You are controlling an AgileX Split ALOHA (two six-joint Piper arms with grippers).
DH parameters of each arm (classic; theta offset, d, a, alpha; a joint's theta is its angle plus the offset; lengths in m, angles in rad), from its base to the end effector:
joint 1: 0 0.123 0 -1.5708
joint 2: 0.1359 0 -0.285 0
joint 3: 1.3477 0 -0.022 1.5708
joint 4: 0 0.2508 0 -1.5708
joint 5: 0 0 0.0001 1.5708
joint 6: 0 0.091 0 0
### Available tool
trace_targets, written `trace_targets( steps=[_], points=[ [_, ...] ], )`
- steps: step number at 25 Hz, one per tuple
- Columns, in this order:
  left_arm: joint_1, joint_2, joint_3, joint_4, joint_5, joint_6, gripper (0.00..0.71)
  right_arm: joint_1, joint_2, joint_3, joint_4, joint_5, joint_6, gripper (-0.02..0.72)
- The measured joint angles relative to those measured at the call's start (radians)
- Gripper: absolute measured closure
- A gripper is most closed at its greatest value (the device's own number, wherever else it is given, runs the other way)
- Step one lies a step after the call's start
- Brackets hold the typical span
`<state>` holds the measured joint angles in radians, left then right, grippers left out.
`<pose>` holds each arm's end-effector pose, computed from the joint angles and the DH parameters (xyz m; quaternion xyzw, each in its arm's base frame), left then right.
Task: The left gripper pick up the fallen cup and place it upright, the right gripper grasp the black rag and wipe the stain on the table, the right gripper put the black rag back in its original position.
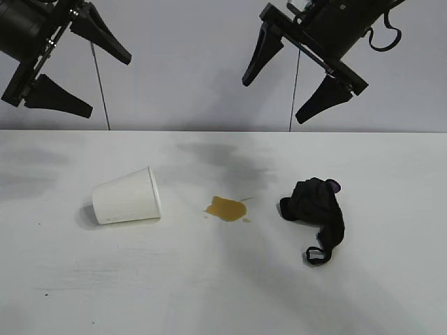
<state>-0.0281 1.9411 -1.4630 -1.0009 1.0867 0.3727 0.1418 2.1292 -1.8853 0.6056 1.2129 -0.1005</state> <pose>0.3989 -0.0791 0.2407 -0.0248 0.8993 -0.4212 0.1148 0.4426 0.1122 0.2504 -0.0394 0.9519 0.2903 0.0899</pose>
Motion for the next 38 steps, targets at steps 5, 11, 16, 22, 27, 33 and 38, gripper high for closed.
trace_targets(
  steps=[5,11,16,22,27,33,38],
  points=[
    [0.000,0.000,0.000,0.000,-0.001,0.000,0.074,0.000,0.000,0.000,-0.011,0.000,0.000,0.042],
    [0.000,0.000,0.000,0.000,-0.035,0.000,0.074,0.000,0.000,0.000,-0.012,0.000,0.000,0.042],
    [0.000,0.000,0.000,0.000,-0.044,0.000,0.074,0.000,0.000,0.000,-0.012,0.000,0.000,0.042],
    [0.000,0.000,0.000,0.000,-0.044,0.056,0.074,0.000,0.000,0.000,-0.012,0.000,0.000,0.042],
    [0.000,0.000,0.000,0.000,-0.044,0.436,0.074,0.000,0.000,0.000,-0.012,0.000,0.000,0.042],
    [-0.009,0.000,0.000,0.002,-0.044,0.777,0.074,0.000,0.000,0.000,-0.012,0.000,-0.020,0.042],
    [-0.042,0.000,0.000,0.139,-0.046,0.890,0.074,0.000,0.000,0.000,-0.012,-0.003,-0.023,0.042]
  ],
)
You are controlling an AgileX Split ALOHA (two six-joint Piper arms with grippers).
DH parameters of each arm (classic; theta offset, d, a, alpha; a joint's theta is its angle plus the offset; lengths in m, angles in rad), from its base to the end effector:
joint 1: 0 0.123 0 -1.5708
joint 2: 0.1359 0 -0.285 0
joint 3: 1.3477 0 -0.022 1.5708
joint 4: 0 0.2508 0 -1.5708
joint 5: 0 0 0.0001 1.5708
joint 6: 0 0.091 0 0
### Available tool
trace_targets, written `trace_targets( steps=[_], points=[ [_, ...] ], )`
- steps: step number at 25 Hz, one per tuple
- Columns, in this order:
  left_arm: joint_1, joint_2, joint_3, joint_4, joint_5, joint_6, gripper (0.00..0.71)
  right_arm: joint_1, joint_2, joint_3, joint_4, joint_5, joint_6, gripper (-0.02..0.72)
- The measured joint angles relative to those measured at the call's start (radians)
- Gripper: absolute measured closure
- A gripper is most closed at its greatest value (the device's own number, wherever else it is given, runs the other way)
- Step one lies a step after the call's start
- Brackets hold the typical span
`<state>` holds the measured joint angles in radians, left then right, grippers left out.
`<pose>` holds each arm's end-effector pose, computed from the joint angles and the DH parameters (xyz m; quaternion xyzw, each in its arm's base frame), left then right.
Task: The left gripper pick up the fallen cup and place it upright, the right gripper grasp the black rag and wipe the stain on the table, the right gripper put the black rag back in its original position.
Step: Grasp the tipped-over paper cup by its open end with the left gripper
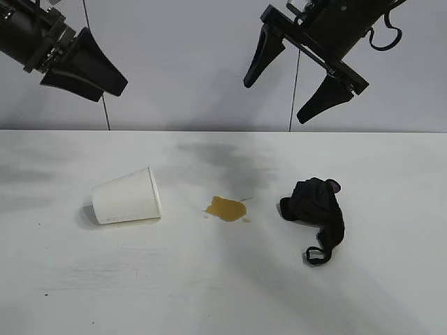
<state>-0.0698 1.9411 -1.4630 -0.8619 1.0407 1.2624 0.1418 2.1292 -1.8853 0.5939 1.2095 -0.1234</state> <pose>0.3963 -0.0875 0.2323 0.4141 0.8273 -0.2742 0.2624 0.4429 0.1114 0.2499 -0.0515 0.9528 0.2837 0.0950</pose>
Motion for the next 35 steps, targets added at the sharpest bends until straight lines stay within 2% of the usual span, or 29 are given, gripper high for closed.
trace_targets(
  steps=[7,14,26,35],
  points=[
    [-0.105,0.000,-0.022,0.347,-0.050,-0.099,0.074,0.000,0.000,0.000,-0.001,-0.009,-0.001,0.042],
    [-0.214,0.000,-0.143,0.537,-0.062,-0.213,0.078,0.000,0.000,0.000,-0.003,-0.023,-0.001,0.042],
    [-0.222,0.003,-0.162,0.557,-0.067,-0.214,0.080,0.000,0.000,0.000,-0.007,-0.023,-0.001,0.042],
    [-0.226,0.137,-0.160,0.623,-0.045,-0.227,0.080,0.000,0.000,0.000,-0.015,-0.024,-0.001,0.042]
  ],
)
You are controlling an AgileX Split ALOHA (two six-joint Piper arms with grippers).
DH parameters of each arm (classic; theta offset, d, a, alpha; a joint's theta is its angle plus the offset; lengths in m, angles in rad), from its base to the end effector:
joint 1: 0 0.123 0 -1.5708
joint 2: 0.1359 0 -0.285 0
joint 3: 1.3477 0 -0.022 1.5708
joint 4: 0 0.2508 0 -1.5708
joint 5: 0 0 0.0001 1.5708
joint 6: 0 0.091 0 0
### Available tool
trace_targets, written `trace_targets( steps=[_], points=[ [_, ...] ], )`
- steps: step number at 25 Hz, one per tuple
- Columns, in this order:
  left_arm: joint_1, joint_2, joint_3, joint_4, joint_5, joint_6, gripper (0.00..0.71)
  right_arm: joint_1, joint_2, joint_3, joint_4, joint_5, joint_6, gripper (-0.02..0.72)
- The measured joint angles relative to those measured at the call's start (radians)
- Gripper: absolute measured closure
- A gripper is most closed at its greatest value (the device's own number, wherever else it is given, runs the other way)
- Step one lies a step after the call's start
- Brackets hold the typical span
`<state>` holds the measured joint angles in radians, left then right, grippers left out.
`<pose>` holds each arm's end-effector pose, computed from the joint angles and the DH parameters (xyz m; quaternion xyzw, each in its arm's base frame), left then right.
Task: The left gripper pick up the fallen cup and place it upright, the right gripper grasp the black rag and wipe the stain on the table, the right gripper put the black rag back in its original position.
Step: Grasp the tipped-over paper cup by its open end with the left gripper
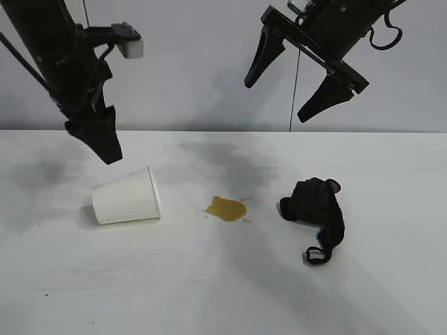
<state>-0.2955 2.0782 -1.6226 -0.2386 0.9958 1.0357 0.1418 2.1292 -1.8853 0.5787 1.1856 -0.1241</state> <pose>0.4082 -0.1431 0.1942 0.5673 0.8102 -0.0618 0.1338 0.4451 0.1102 0.2495 -0.0505 0.9539 0.2759 0.1068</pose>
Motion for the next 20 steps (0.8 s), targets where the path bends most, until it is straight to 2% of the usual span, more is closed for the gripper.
trace_targets(
  steps=[11,20],
  points=[
    [-0.110,0.017,0.001,0.000,0.005,-0.023,0.080,0.000,0.000,0.000,-0.022,-0.006,0.000,0.042],
    [-0.114,0.017,0.001,0.107,-0.038,-0.110,0.107,0.000,0.000,0.000,-0.022,-0.002,0.000,0.042]
  ],
)
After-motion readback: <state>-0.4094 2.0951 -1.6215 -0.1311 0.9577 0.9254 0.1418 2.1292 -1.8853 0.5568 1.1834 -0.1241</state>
